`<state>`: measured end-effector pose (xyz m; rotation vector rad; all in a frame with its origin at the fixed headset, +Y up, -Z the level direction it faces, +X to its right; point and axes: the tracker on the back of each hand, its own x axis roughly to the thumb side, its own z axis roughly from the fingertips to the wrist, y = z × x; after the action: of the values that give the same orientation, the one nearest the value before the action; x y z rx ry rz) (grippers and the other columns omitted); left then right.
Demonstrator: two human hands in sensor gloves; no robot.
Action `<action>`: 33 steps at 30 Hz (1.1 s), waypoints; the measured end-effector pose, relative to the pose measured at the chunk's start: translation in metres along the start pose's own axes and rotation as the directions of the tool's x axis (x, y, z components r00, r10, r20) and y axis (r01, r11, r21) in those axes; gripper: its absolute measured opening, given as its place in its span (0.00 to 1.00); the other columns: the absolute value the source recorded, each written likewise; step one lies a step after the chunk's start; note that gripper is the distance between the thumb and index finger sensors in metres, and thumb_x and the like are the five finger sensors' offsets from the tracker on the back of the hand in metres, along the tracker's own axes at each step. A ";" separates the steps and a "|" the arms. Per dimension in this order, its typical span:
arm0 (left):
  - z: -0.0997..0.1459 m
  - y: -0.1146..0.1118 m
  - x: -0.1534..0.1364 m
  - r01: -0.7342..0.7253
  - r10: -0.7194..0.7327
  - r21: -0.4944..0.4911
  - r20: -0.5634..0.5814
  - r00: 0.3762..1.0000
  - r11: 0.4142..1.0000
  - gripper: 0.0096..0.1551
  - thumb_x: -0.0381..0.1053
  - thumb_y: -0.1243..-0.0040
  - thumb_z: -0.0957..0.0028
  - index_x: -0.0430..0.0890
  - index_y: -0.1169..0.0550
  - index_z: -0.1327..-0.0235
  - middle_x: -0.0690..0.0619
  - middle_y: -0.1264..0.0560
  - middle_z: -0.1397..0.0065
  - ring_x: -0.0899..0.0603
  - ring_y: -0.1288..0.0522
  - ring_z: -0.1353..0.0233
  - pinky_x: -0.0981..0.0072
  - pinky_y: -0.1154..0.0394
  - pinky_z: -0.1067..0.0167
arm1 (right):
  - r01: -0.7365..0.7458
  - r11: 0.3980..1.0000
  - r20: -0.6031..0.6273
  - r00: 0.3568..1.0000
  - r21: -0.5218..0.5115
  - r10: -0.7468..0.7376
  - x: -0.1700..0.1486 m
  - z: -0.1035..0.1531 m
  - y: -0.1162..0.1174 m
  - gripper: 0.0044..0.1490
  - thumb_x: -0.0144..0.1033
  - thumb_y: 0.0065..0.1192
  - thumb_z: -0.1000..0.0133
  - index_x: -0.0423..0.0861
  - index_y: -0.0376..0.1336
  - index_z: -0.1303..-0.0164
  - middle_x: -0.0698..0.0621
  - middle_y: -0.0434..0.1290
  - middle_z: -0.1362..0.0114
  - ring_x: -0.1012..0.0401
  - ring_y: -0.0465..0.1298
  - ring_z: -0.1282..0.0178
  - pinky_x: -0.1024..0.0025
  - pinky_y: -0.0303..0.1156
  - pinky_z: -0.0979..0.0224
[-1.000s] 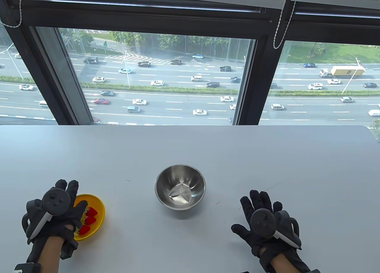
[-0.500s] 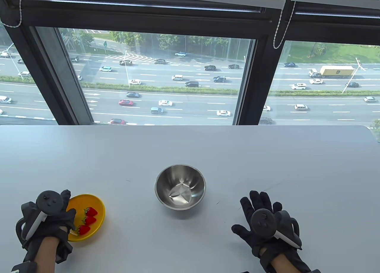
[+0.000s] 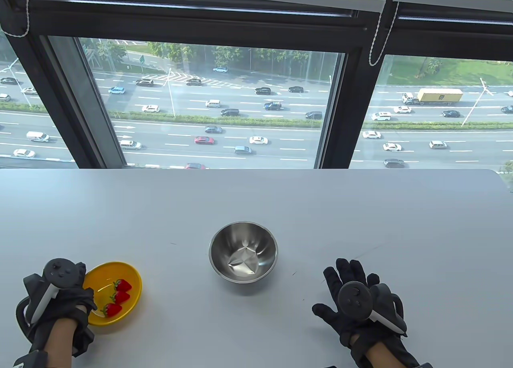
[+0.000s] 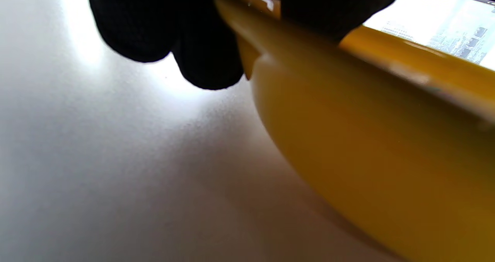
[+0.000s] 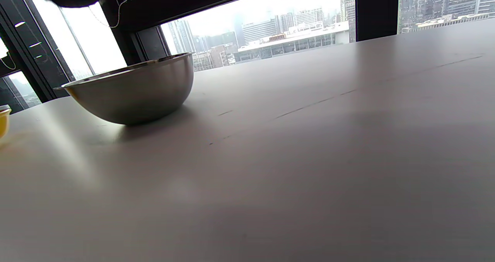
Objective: Pour strawberries from bowl into mixing bowl
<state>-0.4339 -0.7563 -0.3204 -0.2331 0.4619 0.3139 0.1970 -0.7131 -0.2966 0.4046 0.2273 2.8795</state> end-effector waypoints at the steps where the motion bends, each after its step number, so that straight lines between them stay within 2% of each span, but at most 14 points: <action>1: -0.001 0.000 -0.001 0.000 0.000 0.000 -0.003 1.000 1.000 0.43 0.50 0.36 0.52 0.53 0.41 0.22 0.46 0.33 0.23 0.44 0.18 0.42 0.52 0.19 0.50 | 0.000 1.000 0.000 1.000 0.000 0.000 0.000 0.000 0.000 0.58 0.70 0.51 0.53 0.51 0.38 0.20 0.43 0.29 0.16 0.39 0.32 0.17 0.25 0.32 0.27; 11: -0.003 -0.002 -0.004 -0.023 0.023 -0.017 -0.027 0.999 1.000 0.39 0.47 0.37 0.53 0.50 0.36 0.25 0.47 0.27 0.31 0.48 0.15 0.54 0.56 0.16 0.59 | 0.000 1.000 0.001 1.000 0.003 0.000 0.000 0.000 0.000 0.58 0.70 0.51 0.53 0.51 0.38 0.20 0.43 0.29 0.16 0.39 0.32 0.17 0.25 0.32 0.27; 20: -0.002 0.003 -0.005 -0.083 0.083 0.006 -0.013 0.996 0.997 0.32 0.47 0.38 0.53 0.49 0.30 0.32 0.49 0.24 0.37 0.47 0.14 0.57 0.56 0.15 0.62 | 0.001 1.000 0.001 1.000 0.001 -0.001 0.000 0.000 0.000 0.58 0.70 0.51 0.53 0.51 0.38 0.20 0.43 0.29 0.16 0.39 0.32 0.17 0.25 0.32 0.27; 33: 0.004 0.012 0.002 -0.120 0.118 0.052 0.043 0.992 0.991 0.31 0.48 0.38 0.54 0.49 0.29 0.35 0.51 0.23 0.38 0.47 0.13 0.59 0.57 0.15 0.64 | 0.006 1.000 0.001 1.000 -0.004 -0.006 -0.001 0.000 -0.001 0.58 0.69 0.51 0.53 0.51 0.38 0.20 0.43 0.29 0.16 0.39 0.32 0.17 0.25 0.32 0.27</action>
<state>-0.4345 -0.7439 -0.3193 -0.1464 0.4455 0.4217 0.1985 -0.7127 -0.2966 0.4041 0.2225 2.8731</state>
